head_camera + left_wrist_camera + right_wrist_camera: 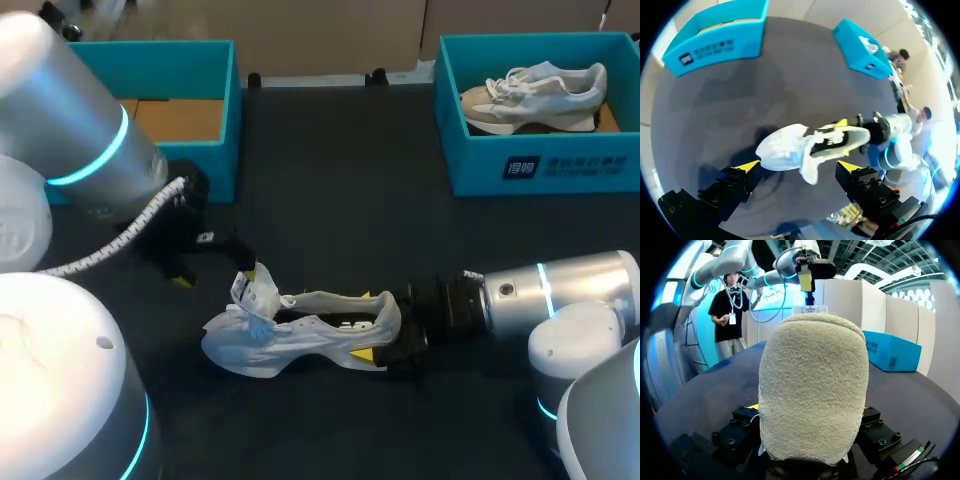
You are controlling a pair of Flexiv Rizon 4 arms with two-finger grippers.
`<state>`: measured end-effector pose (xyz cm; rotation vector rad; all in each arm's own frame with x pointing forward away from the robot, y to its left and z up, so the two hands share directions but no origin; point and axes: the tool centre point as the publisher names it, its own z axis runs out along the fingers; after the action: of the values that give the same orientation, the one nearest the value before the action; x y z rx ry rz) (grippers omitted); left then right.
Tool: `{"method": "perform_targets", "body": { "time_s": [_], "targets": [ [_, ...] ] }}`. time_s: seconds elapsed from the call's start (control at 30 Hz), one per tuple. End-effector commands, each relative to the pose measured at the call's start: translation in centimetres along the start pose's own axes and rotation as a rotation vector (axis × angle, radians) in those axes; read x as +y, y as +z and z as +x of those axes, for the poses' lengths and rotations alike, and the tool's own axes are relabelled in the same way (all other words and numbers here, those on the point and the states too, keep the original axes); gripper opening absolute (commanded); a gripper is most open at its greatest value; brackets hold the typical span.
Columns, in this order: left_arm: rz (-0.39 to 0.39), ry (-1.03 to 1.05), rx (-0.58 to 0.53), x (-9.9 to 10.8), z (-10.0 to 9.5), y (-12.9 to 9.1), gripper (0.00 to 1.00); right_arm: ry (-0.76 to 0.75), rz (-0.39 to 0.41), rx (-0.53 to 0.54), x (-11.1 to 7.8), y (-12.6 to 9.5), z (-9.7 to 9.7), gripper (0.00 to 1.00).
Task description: Take the shoe out of the shoebox, open the shoe tongue, remove and reinsert the insole, then place the shoe into the shoebox
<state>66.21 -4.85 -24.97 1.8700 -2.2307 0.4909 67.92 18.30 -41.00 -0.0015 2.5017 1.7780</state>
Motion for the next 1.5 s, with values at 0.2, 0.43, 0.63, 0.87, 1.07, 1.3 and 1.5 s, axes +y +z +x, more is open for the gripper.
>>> {"method": "perform_targets", "body": {
  "time_s": [0.2,0.43,0.63,0.87,1.07,1.3,1.5],
  "targets": [
    [-0.086,0.296,-0.036,-2.3,4.4,-3.1,0.0,0.0,0.002,-0.001,0.1,0.0,0.0,0.0],
    [-0.289,0.889,-0.075,-2.5,6.9,-4.0,0.0,0.0,0.002,-0.001,0.1,0.0,0.0,0.0],
    [-0.329,0.908,-0.069,-2.7,7.2,-4.0,0.0,0.0,0.002,-0.001,0.1,0.0,0.0,0.0],
    [-0.32,0.975,-0.084,-3.0,7.5,-3.6,0.0,0.0,0.002,-0.001,0.1,0.0,0.0,0.0],
    [-0.298,1.382,-0.041,-2.5,9.6,-1.5,0.0,0.0,0.002,-0.001,0.1,0.0,0.0,0.0],
    [-0.388,1.548,0.006,-3.0,9.9,-0.7,0.0,0.0,0.002,-0.001,0.1,0.0,0.0,0.0],
    [-0.394,1.565,-0.013,-2.9,10.0,0.0,0.0,0.0,0.002,-0.001,0.1,0.0,0.0,0.0]
  ]
}}
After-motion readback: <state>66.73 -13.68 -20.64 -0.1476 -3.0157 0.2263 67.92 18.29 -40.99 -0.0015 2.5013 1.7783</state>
